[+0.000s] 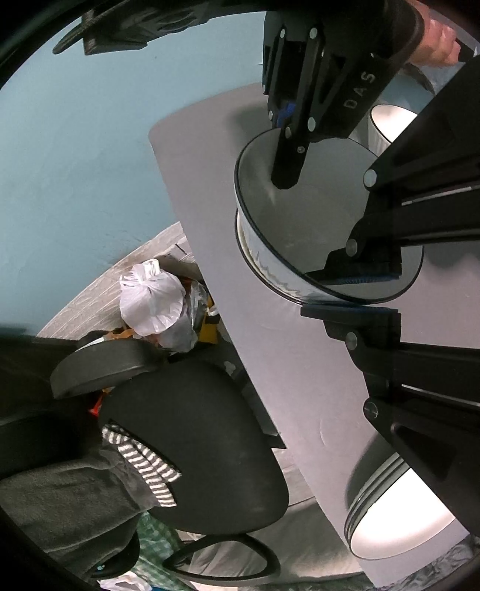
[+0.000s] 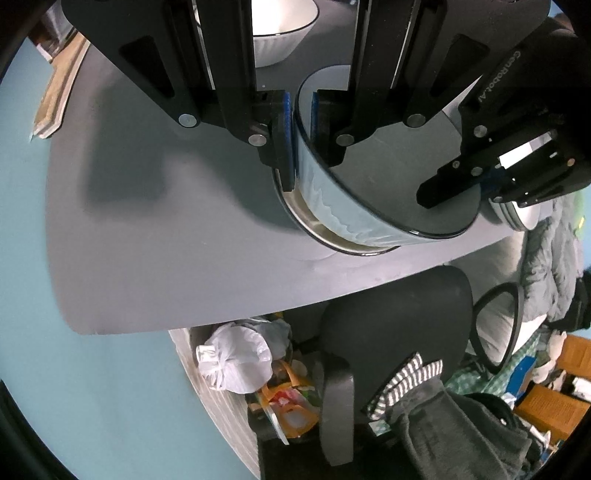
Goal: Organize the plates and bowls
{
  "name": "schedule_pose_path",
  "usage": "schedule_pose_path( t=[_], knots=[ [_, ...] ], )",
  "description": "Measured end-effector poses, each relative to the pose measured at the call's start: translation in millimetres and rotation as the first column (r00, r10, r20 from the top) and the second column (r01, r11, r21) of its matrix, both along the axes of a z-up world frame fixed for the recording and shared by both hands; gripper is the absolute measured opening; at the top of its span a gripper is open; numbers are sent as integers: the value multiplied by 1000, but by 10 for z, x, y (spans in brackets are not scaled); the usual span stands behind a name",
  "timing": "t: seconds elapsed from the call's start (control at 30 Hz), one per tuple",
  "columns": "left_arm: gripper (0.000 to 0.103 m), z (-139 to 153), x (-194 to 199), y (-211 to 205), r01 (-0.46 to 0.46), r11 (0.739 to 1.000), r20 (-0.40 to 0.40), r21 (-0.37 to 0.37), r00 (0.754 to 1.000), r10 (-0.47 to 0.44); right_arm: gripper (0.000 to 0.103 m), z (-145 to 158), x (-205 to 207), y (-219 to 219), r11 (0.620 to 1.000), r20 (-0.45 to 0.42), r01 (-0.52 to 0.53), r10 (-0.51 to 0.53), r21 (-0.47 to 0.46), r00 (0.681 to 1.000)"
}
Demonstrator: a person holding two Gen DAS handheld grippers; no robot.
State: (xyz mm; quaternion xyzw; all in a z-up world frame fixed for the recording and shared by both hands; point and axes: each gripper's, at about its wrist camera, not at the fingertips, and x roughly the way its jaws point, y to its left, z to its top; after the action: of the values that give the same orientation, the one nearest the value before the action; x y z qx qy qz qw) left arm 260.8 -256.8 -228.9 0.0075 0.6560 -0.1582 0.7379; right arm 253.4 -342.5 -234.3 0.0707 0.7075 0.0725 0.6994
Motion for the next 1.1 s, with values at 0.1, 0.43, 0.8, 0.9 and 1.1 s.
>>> schedule_pose_path(
  t=[0.1, 0.43, 0.8, 0.9, 1.1],
  knots=[
    [9, -16, 16, 2, -3, 1000, 0, 0, 1000, 3, 8, -7, 8, -16, 1000, -7, 2, -2, 10, 1000],
    [9, -80, 21, 34, -23, 1000, -39, 13, 999, 23, 12, -19, -50, 75, 997, -13, -66, 65, -41, 998],
    [18, 52, -69, 34, -12, 1000, -8, 28, 1000, 12, 51, 60, -44, 63, 1000, -48, 5, -4, 19, 999],
    [18, 92, -85, 54, -15, 1000, -7, 20, 1000, 15, 68, 141, -46, 29, 999, -13, 18, -18, -30, 1000],
    [29, 201, -155, 86, -19, 1000, 27, 25, 999, 18, 71, 215, -71, -75, 998, 6, 51, -51, -33, 999]
  ],
)
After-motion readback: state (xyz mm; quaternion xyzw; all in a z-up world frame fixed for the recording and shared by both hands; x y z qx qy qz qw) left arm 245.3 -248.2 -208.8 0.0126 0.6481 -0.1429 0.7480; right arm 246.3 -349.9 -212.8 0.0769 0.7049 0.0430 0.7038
